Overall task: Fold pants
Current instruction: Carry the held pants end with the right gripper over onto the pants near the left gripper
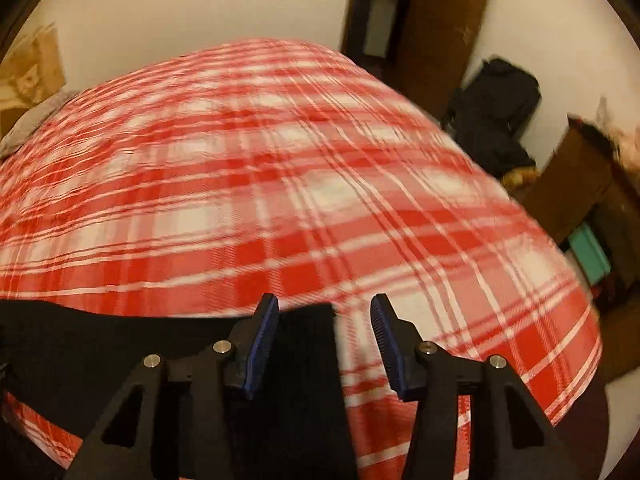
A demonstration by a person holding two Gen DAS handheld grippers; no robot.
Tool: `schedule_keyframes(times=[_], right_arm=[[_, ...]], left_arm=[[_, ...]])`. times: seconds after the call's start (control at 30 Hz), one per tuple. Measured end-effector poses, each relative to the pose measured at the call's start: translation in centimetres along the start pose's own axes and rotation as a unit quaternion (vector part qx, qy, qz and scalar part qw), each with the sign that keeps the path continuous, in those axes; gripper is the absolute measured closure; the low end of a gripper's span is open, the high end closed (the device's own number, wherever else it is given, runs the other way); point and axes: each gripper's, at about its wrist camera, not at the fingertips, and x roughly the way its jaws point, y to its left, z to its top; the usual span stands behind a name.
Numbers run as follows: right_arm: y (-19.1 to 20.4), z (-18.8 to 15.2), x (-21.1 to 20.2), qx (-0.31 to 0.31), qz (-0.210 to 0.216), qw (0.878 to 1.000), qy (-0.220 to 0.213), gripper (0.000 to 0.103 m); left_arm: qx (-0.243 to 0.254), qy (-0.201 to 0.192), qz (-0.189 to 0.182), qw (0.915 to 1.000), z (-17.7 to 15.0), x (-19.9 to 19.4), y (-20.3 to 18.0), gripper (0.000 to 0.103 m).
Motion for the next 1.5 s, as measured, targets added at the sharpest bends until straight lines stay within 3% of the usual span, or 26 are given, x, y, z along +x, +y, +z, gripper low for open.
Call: schedule_keyframes(times=[0.07, 0.2, 0.37, 0.43, 0.53, 0.63, 0.73, 0.9, 1.0, 1.1, 1.2, 1.33, 1.37, 1.5], right_arm=[[3.2, 0.8, -1.2, -0.028, 0.025, 0.999, -0.013, 0.052], [11.6, 1.7, -1.8, -0.091, 0.111, 0.989, -0.025, 0.051], [24.3, 1.3, -0.9, -0.184, 0.212, 0.960, -0.018, 0.051], [29.2, 0.8, -0.5, -0.218, 0.246, 0.944, -0.011, 0.051], [35.0, 0.3, -0.2, -0.237, 0.295, 0.926, 0.007, 0.051], [39.8, -0.4, 0.3, -0.251, 0.330, 0.910, 0.025, 0.051], [43.3, -0.9, 0.8, -0.259, 0.355, 0.897, 0.039, 0.051], [46.8, -0.9, 1.6, -0.228, 0.419, 0.876, 0.075, 0.051], [48.5, -0.9, 2.0, -0.213, 0.432, 0.872, 0.088, 0.051], [49.3, -0.7, 2.9, -0.190, 0.450, 0.866, 0.114, 0.053], [50.5, -0.9, 3.6, -0.179, 0.464, 0.857, 0.137, 0.064], [51.6, -1.3, 4.3, -0.166, 0.480, 0.846, 0.161, 0.078], [51.6, -1.2, 4.3, -0.159, 0.491, 0.840, 0.169, 0.093], [50.9, -0.7, 1.9, -0.154, 0.519, 0.830, 0.134, 0.098]], left_arm=[[-0.011, 0.021, -0.008, 0.9997, -1.1, 0.4, 0.5, 0.026], [-0.013, 0.010, -0.008, 0.9998, -2.0, -0.5, -0.1, 0.023], [-0.020, -0.027, 0.014, 0.9993, -2.3, -3.3, 0.2, 0.023], [-0.029, -0.021, 0.015, 0.9992, -2.8, -3.5, 1.0, 0.021], [-0.051, 0.016, 0.000, 0.9986, -4.4, -2.5, 2.0, 0.021], [-0.025, 0.010, 0.014, 0.9995, -5.4, -3.2, 0.7, 0.021], [-0.041, -0.010, 0.025, 0.9988, -5.5, -4.4, 1.5, 0.021], [-0.111, -0.039, 0.095, 0.9885, -5.4, -6.3, 6.0, 0.018], [-0.142, -0.027, 0.103, 0.9841, -5.8, -5.8, 8.0, 0.018], [-0.138, -0.005, 0.100, 0.9853, -6.4, -4.8, 8.0, 0.018], [-0.119, 0.004, 0.107, 0.9871, -7.3, -4.2, 7.0, 0.013], [-0.133, 0.000, 0.090, 0.9870, -7.8, -4.6, 7.3, 0.008], [-0.132, 0.001, 0.091, 0.9871, -7.8, -4.7, 7.3, 0.008], [-0.128, 0.002, 0.094, 0.9874, -7.8, -4.8, 7.3, 0.007]])
